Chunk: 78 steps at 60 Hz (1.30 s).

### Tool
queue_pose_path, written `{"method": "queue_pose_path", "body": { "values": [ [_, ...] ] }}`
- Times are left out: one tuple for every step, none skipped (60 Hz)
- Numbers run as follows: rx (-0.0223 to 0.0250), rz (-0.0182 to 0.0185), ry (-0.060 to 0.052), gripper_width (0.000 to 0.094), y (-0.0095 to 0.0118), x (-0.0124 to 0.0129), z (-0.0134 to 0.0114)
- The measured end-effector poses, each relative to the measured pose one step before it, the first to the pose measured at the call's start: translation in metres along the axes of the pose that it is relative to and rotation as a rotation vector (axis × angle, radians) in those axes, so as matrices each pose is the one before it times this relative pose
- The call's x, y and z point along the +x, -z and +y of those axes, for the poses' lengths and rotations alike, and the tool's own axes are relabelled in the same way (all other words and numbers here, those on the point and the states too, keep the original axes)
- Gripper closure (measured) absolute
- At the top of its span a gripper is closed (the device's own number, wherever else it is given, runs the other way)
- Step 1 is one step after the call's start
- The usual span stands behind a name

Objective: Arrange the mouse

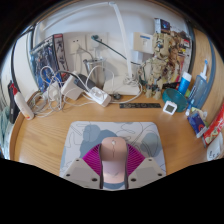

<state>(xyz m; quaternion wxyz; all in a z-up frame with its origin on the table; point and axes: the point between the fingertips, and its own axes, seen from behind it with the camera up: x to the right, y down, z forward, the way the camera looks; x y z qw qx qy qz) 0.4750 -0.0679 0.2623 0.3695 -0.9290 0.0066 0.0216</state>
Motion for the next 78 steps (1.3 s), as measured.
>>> {"method": "queue_pose_path", "body": {
  "values": [
    [0.02062,0.00142,-0.0014,0.0658,-0.00038,-0.00001,-0.00378],
    [0.00676,0.00240,-0.0057,0.0657,-0.00069,0.00048,-0.00043],
    [-0.00574,-0.00085,-0.0059,0.0643,-0.00036,-0.00022,0.00214],
    [0.00503,-0.00016,-0.0021,0.0628,0.00008,-0.00005,-0.00087],
    [-0.00049,-0.00107,0.0013,0.0622,0.00038,0.00081,-0.00024],
    [-0.00197,0.00129,0.0034,0.0619,-0.00011,0.00016,0.00068],
    [0.00162,0.00103,0.0058,0.0602,0.00006,0.00006,-0.00024],
    [0.00238,0.00155,0.0065,0.0593,0.00003,0.00006,-0.00035],
    [0.00149,0.00132,0.0061,0.0581,-0.00018,0.00011,0.00027],
    [0.00412,0.00173,0.0012,0.0572,-0.00121,-0.00085,0.00041],
    [0.00261,-0.00002,-0.0038,0.0559,0.00021,-0.00022,-0.00029],
    [0.00102,-0.00069,-0.0078,0.0546,0.00028,0.00002,-0.00012],
    [-0.00105,-0.00032,-0.0092,0.0538,0.00036,0.00031,0.00010],
    [-0.00087,-0.00159,-0.0078,0.0528,0.00013,-0.00001,-0.00012],
    [0.00002,-0.00114,-0.0064,0.0513,0.00017,-0.00002,-0.00032],
    [-0.00150,-0.00185,-0.0032,0.0505,0.00018,-0.00013,-0.00005],
    [-0.00215,-0.00121,0.0018,0.0495,0.00010,0.00011,0.00018],
    [-0.00389,-0.00063,0.0047,0.0478,0.00023,-0.00002,0.00019],
    [-0.00652,-0.00034,0.0041,0.0457,0.00051,-0.00009,0.00057],
    [-0.00873,0.00008,0.0027,0.0419,0.00098,-0.00016,0.00094],
    [-0.00945,0.00004,0.0032,0.0378,0.00128,-0.00024,0.00089],
    [-0.00702,-0.00006,0.0050,0.0343,0.00195,-0.00021,0.00009],
    [-0.00285,0.00119,0.0053,0.0318,0.00243,0.00020,-0.00115],
    [0.00143,-0.00012,0.0039,0.0298,0.00323,-0.00021,-0.00215],
    [0.00407,0.00082,0.0017,0.0284,0.00370,-0.00024,-0.00309],
    [0.00889,0.00352,0.0008,0.0276,0.00342,-0.00035,-0.00314],
    [0.00755,0.00025,-0.0004,0.0275,0.00502,-0.00016,-0.00443],
    [0.00915,0.00127,-0.0010,0.0274,0.00551,0.00030,-0.00492],
    [0.00974,0.00153,-0.0014,0.0273,0.00597,0.00046,-0.00517],
    [0.00945,0.00032,-0.0017,0.0273,0.00645,0.00036,-0.00546],
    [0.00912,-0.00036,-0.0007,0.0274,0.00696,0.00041,-0.00579],
    [0.00865,0.00131,0.0017,0.0270,0.00716,0.00141,-0.00574],
    [0.00835,0.00269,0.0025,0.0266,0.00745,0.00170,-0.00571],
    [0.00709,0.00227,0.0018,0.0260,0.00765,0.00177,-0.00572],
    [0.00297,-0.00147,0.0012,0.0255,0.00841,0.00256,-0.00633],
    [0.00478,-0.00052,0.0001,0.0248,0.00752,0.00142,-0.00526],
    [0.00460,-0.00066,0.0000,0.0235,0.00729,0.00171,-0.00529],
    [0.00521,-0.00147,0.0008,0.0230,0.00764,0.00143,-0.00534],
    [0.00637,-0.00146,0.0014,0.0222,0.00737,0.00157,-0.00540],
    [0.01009,-0.00103,0.0005,0.0214,0.00650,-0.00006,-0.00534],
    [0.00825,-0.00373,0.0030,0.0209,0.00833,0.00241,-0.00617],
    [0.00998,-0.00150,0.0031,0.0208,0.00758,0.00201,-0.00593],
    [0.00960,-0.00107,0.0031,0.0204,0.00744,0.00205,-0.00564],
    [0.00921,-0.00059,0.0021,0.0204,0.00713,0.00206,-0.00540],
    [0.00874,0.00019,0.0015,0.0201,0.00697,0.00216,-0.00506],
    [0.00926,0.00336,0.0006,0.0200,0.00493,-0.00023,-0.00484],
    [0.00823,0.00052,0.0032,0.0198,0.00626,0.00272,-0.00538],
    [0.00837,0.00057,0.0034,0.0195,0.00577,0.00204,-0.00421],
    [0.00709,-0.00049,0.0025,0.0192,0.00569,0.00192,-0.00372],
    [0.00612,0.00032,0.0011,0.0187,0.00505,0.00197,-0.00343],
    [0.00600,0.00058,0.0007,0.0184,0.00472,0.00185,-0.00343],
    [0.00362,0.00189,-0.0002,0.0178,0.00462,0.00135,-0.00411],
    [0.00492,0.00028,0.0002,0.0168,0.00428,0.00172,-0.00272],
    [0.00400,-0.00033,-0.0004,0.0157,0.00391,0.00149,-0.00252],
    [0.00351,-0.00077,-0.0009,0.0146,0.00386,0.00148,-0.00214],
    [0.00381,-0.00023,-0.0009,0.0141,0.00379,0.00162,-0.00200],
    [0.00350,0.00204,-0.0009,0.0139,0.00410,0.00071,-0.00167],
    [0.00303,-0.00025,-0.0004,0.0137,0.00312,0.00223,-0.00196],
    [0.00404,0.00041,-0.0019,0.0137,0.00304,0.00155,-0.00140],
    [0.00408,-0.00120,-0.0032,0.0140,0.00271,0.00107,-0.00136],
    [0.00352,-0.00304,-0.0038,0.0144,0.00229,0.00061,-0.00109],
    [0.00276,-0.00309,-0.0027,0.0149,0.00225,0.00039,-0.00089],
    [0.00103,-0.00070,-0.0018,0.0148,0.00282,-0.00030,-0.00099],
    [0.00027,-0.00170,-0.0011,0.0149,0.00166,0.00148,-0.00042],
    [-0.00015,0.00061,-0.0010,0.0148,0.00159,0.00134,0.00010],
    [-0.00029,0.00140,-0.0018,0.0148,0.00155,0.00138,0.00008],
    [-0.00003,0.00115,-0.0017,0.0147,0.00119,0.00122,0.00015],
    [-0.00015,0.00162,-0.0019,0.0147,0.00167,0.00087,0.00049],
    [-0.00097,0.00068,-0.0017,0.0149,0.00093,0.00112,0.00065],
    [-0.00088,0.00080,-0.0019,0.0148,0.00075,0.00127,0.00065],
    [-0.00050,0.00067,-0.0024,0.0146,0.00076,0.00129,0.00076],
    [-0.00071,0.00009,-0.0021,0.0147,0.00045,0.00130,0.00086],
    [-0.00148,0.00108,-0.0013,0.0148,0.00040,0.00137,0.00101],
    [-0.00310,0.00243,-0.0005,0.0145,0.00036,0.00161,0.00102],
    [-0.00359,0.00366,-0.0003,0.0146,0.00021,0.00170,0.00134],
    [-0.00364,0.00502,-0.0001,0.0148,0.00071,0.00224,0.00154],
    [-0.00311,0.00506,0.0012,0.0148,0.00040,0.00215,0.00154],
    [-0.00276,0.00421,0.0023,0.0148,0.00035,0.00199,0.00141]
  ]
}}
